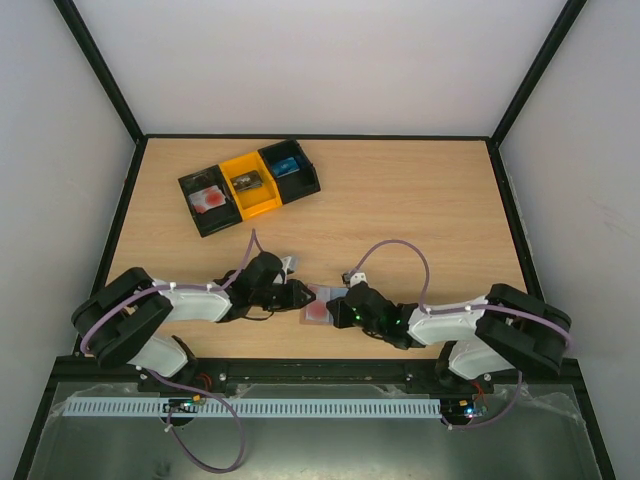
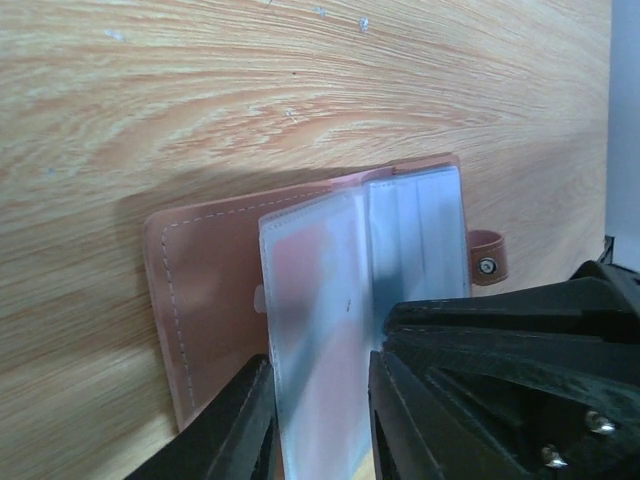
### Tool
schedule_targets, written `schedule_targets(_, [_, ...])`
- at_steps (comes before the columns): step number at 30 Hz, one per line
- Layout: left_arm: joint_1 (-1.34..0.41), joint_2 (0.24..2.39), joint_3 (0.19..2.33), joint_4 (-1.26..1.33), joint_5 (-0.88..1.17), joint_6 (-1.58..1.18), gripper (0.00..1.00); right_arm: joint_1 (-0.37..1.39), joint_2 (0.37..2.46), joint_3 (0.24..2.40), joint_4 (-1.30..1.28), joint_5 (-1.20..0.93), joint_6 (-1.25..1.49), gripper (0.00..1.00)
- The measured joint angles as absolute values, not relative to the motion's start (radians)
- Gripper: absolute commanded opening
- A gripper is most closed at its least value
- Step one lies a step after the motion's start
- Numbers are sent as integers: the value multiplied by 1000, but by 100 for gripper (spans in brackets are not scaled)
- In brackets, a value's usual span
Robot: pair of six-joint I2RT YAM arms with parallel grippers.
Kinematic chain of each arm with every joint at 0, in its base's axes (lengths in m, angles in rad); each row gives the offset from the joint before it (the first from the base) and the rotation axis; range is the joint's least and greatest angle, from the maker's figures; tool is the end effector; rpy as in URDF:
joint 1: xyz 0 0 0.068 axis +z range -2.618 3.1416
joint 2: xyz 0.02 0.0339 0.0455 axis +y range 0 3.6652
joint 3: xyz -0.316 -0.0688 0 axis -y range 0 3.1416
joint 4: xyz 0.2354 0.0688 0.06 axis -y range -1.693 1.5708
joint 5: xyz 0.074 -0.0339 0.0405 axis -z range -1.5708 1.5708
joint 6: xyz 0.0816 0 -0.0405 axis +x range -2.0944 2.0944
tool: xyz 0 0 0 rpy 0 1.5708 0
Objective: Take the credit cards out of the card holder
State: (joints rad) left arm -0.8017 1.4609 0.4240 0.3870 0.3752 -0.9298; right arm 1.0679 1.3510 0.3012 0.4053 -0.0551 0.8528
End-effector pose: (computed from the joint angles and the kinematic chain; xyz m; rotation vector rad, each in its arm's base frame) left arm 0.1706 -0.2192 0.1648 0.0755 2.5306 -1.2623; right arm 0.1140 0.2165 0.1542 -0.2969 2.4352 1.0425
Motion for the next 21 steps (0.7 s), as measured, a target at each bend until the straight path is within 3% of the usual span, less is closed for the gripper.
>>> schedule_targets(8, [-808, 1460, 425, 408, 385, -949, 36, 1068, 1418, 304, 458, -62, 854, 2])
schedule_targets(21, [-848, 1382, 450, 374, 356, -954, 39, 1068, 1433, 304, 484, -62, 857, 2])
